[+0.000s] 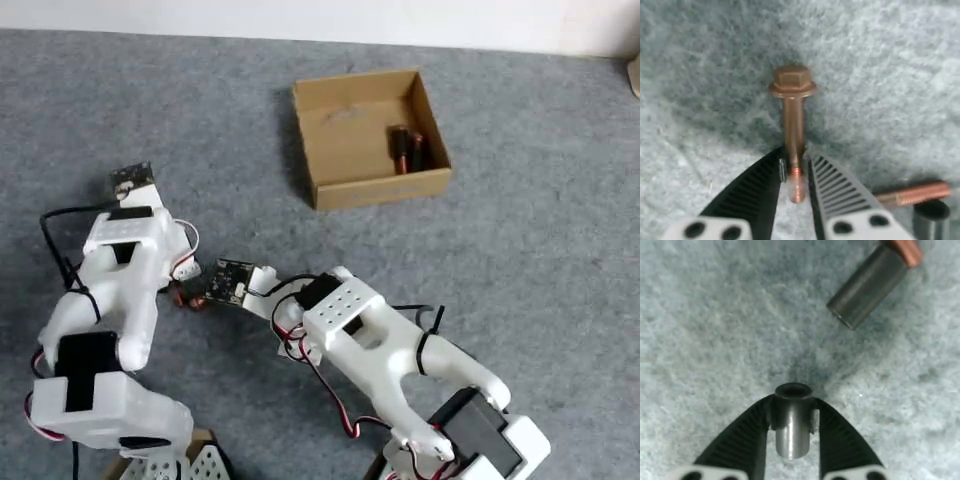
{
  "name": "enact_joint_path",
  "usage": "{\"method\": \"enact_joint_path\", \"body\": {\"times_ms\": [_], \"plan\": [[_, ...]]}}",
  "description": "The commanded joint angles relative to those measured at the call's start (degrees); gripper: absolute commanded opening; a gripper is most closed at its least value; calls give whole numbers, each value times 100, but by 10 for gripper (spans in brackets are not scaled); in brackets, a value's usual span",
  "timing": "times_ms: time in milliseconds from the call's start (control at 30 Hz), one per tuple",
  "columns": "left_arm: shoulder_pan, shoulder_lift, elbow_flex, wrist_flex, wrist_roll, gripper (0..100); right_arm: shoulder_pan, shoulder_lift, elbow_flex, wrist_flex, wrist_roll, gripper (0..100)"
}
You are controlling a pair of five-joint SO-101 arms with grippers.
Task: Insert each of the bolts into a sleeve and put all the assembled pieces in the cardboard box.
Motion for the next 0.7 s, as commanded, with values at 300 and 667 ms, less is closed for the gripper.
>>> {"method": "enact_joint_path", "body": {"times_ms": [300, 667], "plan": [[-75, -2492, 769, -149, -185, 4, -136, -418, -4, -4, -352, 5], [-13, -8224, 2123, -158, -1213, 5, -470, -3732, 1332, -154, -985, 5]]}}
